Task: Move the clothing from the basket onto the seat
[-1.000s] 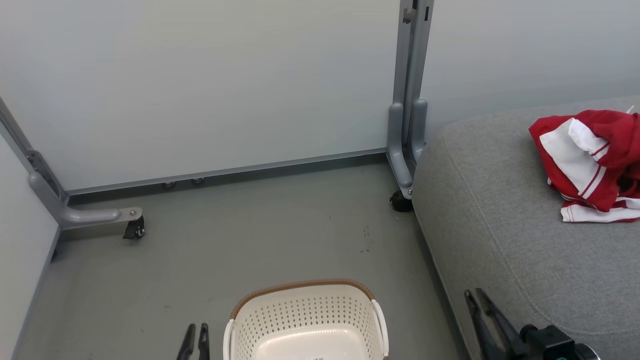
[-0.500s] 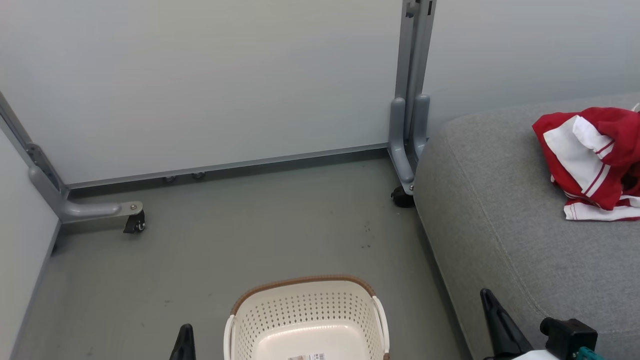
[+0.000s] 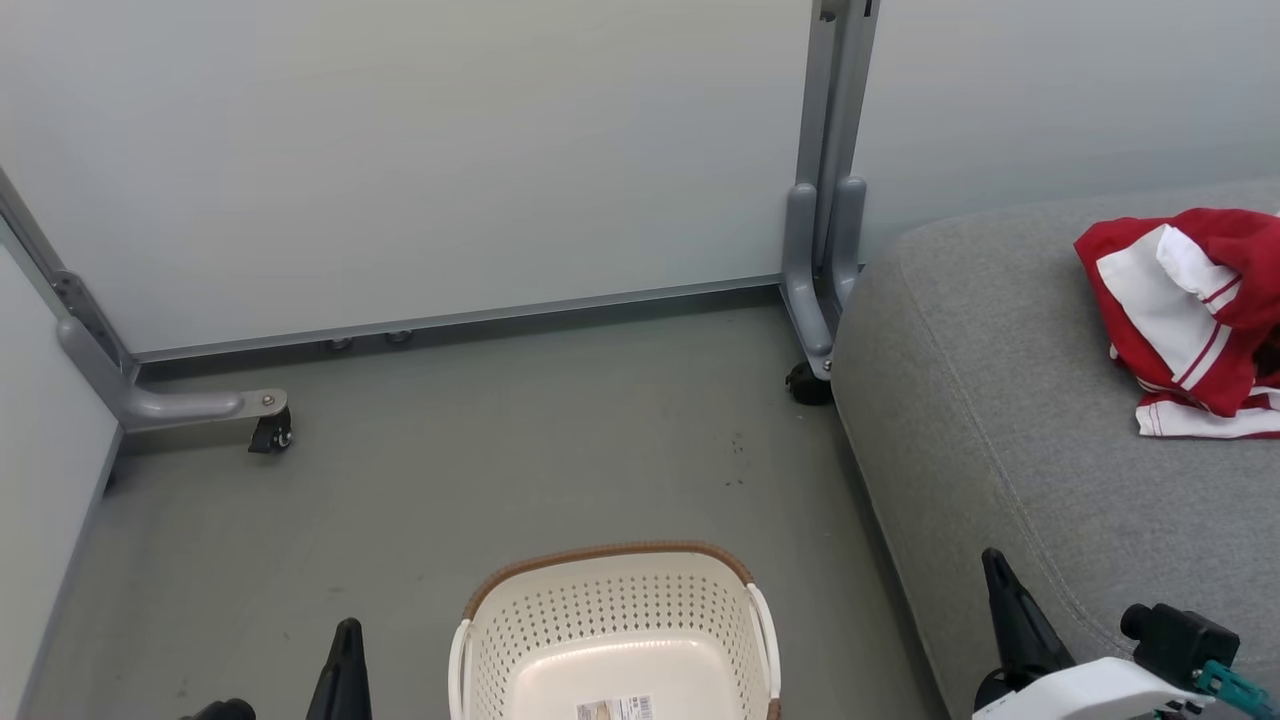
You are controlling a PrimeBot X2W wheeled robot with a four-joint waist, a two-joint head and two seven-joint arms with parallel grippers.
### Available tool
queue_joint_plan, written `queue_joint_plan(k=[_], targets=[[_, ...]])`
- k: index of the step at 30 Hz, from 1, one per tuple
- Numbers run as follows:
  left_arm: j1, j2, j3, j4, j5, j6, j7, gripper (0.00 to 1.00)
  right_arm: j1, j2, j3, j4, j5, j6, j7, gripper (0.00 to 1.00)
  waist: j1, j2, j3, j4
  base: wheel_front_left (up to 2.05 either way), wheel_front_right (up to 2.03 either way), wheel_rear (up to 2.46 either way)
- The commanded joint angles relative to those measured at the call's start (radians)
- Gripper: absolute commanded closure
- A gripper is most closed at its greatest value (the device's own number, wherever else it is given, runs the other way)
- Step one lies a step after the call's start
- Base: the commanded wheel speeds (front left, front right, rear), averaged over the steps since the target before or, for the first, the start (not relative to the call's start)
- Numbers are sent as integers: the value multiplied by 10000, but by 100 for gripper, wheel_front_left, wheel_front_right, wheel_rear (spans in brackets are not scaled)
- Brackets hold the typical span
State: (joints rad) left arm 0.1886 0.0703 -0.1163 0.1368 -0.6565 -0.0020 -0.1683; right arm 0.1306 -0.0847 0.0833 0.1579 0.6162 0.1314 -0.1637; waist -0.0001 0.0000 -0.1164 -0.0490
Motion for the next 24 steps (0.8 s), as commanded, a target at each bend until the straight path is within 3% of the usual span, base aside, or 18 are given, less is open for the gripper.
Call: queue_joint_plan(k=[1, 24], targets=[[-373, 68, 103, -57, -409, -94, 57, 100, -348, -82, -70, -79, 405, -3, 65, 100, 1, 0, 19, 10, 0, 0, 0], [-1237, 161, 596, 265, -3537, -488, 770, 100, -1014, -87, -502, 207, 3637, -4, 792, 100, 1, 0, 296, 123, 0, 0, 0]])
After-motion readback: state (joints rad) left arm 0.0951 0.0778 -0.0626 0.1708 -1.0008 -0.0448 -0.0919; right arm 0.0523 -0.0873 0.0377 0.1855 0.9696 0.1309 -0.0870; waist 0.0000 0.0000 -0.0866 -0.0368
